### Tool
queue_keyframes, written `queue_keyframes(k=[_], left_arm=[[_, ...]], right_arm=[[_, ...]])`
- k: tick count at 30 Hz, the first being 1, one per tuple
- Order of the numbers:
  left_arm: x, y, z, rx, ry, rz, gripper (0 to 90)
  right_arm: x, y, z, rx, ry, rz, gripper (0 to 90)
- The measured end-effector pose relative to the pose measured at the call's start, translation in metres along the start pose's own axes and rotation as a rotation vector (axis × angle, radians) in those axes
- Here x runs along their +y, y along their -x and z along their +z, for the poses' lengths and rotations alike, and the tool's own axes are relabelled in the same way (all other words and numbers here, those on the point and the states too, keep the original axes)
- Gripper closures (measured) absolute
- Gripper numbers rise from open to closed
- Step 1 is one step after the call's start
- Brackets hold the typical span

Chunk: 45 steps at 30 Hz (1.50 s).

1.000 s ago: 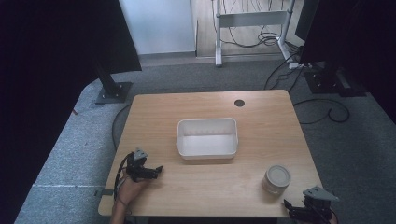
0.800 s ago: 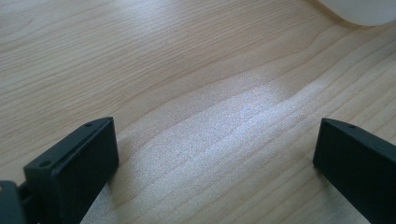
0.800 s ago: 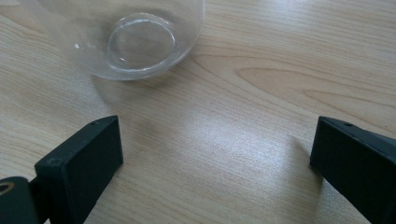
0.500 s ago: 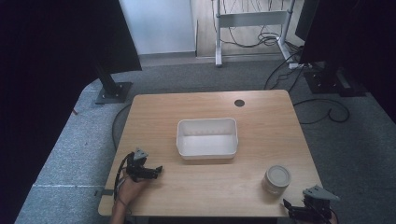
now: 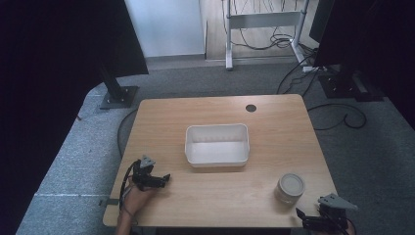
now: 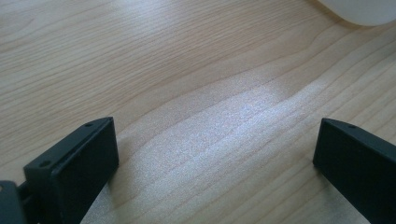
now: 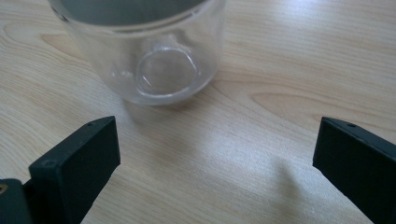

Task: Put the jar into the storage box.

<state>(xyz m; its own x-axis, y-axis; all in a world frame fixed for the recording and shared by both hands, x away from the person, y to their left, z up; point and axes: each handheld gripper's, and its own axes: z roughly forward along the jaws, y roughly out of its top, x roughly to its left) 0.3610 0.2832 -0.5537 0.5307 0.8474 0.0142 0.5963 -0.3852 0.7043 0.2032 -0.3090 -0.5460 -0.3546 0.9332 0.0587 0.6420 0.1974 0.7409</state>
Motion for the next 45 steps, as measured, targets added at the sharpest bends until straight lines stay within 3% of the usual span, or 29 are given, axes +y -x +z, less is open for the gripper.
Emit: queue_keyframes(k=[15,45], left_arm=[[0.0,0.0,0.0,-0.001,0.0,0.001,0.0],[0.0,0.0,0.0,-0.001,-0.001,0.001,0.0]], right_arm=[[0.017,-0.009,-0.004,0.025,0.047,-0.04,0.0],[0.043,-0.019,0.013,0.065,0.055,-0.081,0.0]])
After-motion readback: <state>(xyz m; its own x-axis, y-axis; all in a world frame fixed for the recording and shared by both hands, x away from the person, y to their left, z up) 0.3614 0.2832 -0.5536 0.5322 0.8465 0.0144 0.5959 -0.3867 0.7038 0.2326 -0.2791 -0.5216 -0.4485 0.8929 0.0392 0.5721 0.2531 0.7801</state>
